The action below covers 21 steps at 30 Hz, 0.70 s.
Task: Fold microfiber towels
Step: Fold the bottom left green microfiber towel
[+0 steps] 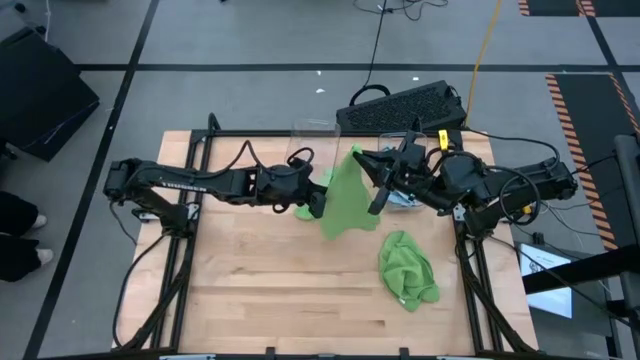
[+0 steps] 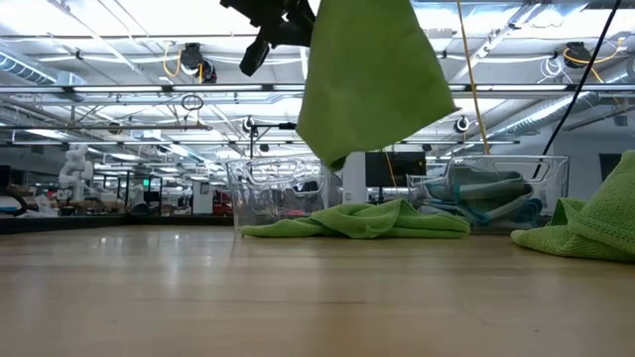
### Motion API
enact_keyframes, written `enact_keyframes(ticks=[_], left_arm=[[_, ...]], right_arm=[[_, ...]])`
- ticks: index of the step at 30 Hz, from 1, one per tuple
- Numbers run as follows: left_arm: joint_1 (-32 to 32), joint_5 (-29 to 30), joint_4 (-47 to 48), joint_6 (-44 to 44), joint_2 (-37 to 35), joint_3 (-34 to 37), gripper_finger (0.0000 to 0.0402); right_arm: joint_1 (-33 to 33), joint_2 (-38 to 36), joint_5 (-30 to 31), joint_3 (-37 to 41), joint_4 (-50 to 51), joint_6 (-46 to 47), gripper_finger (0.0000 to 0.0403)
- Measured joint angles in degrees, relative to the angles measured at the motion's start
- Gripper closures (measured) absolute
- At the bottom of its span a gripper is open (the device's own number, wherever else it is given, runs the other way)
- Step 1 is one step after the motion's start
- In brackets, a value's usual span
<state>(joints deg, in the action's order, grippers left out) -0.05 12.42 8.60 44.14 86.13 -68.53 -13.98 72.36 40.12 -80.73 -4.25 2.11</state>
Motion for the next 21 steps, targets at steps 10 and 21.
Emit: enact_keyframes(ticks=[10, 21], left_arm=[[0.0, -2.1, -5.8, 4.2, 0.0, 0.0, 0.0292], [-0.2, 1.8, -8.9, 0.6, -1.9, 0.0, 0.0261]], right_arm=[[0.0, 0.0, -3.1, 0.0, 0.3, 0.2, 0.0399], [0.0, -0.9, -5.0, 0.0, 0.2, 0.3, 0.0399]])
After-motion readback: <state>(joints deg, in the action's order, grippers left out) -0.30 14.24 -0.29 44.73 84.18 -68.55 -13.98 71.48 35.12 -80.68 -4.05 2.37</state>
